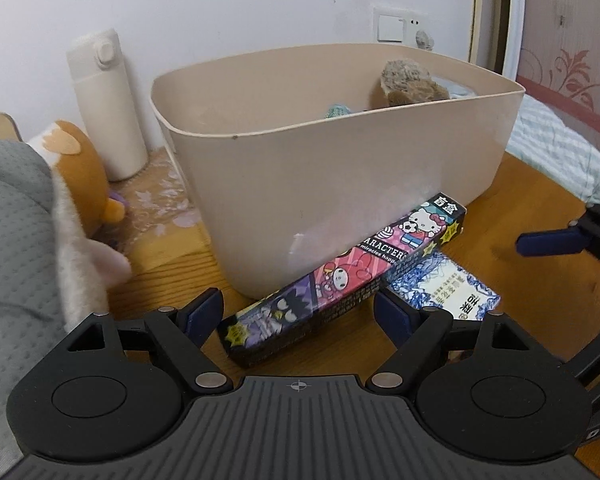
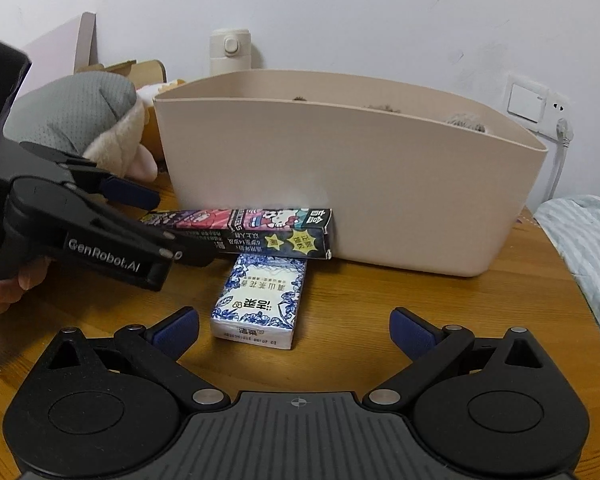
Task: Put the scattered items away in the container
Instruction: 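Move both tools back down toward the candy box and second tissue pack, then grasp the pink character candy box with the left tool while the right tool grasps the tissue pack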
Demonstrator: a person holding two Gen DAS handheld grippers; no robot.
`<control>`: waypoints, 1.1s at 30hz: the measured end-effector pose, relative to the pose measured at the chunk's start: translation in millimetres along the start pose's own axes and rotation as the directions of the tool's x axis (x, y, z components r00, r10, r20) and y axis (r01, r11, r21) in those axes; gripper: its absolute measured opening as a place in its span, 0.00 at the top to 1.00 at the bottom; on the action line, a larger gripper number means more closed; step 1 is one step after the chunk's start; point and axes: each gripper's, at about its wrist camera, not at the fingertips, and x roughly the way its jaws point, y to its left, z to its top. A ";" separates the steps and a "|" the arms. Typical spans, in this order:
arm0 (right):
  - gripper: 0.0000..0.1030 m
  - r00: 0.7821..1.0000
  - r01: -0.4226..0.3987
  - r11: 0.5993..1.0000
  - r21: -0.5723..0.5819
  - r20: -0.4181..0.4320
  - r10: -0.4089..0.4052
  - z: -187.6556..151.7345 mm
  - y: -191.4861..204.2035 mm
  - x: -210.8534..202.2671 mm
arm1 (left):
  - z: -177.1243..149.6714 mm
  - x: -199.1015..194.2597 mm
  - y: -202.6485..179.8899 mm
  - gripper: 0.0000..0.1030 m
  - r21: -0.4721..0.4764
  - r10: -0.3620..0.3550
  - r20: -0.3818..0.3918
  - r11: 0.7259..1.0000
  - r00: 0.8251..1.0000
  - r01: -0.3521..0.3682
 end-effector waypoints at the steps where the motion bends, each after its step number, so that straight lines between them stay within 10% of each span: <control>1: 0.00 1.000 0.000 1.000 -0.001 -0.003 0.000 0.2 0.2 1.8 | 0.5 2.7 0.6 0.19 -0.009 -0.011 -0.007 1.000 1.000 0.011; 15: 0.01 0.998 0.068 0.998 0.010 -0.017 -0.068 -1.9 -7.7 17.7 | -3.1 8.5 -6.0 0.19 -0.018 -0.056 -0.023 0.998 0.998 0.055; 19: 0.01 0.998 0.066 0.998 0.011 0.000 -0.066 -0.5 -16.1 18.2 | -3.7 7.0 -11.0 0.36 0.002 -0.069 -0.030 0.998 0.997 0.069; 33: 0.56 0.996 -0.084 0.993 -0.081 -0.006 0.084 -5.9 -9.3 5.9 | -6.2 -6.2 -26.9 0.64 0.030 -0.130 -0.035 0.991 0.991 0.131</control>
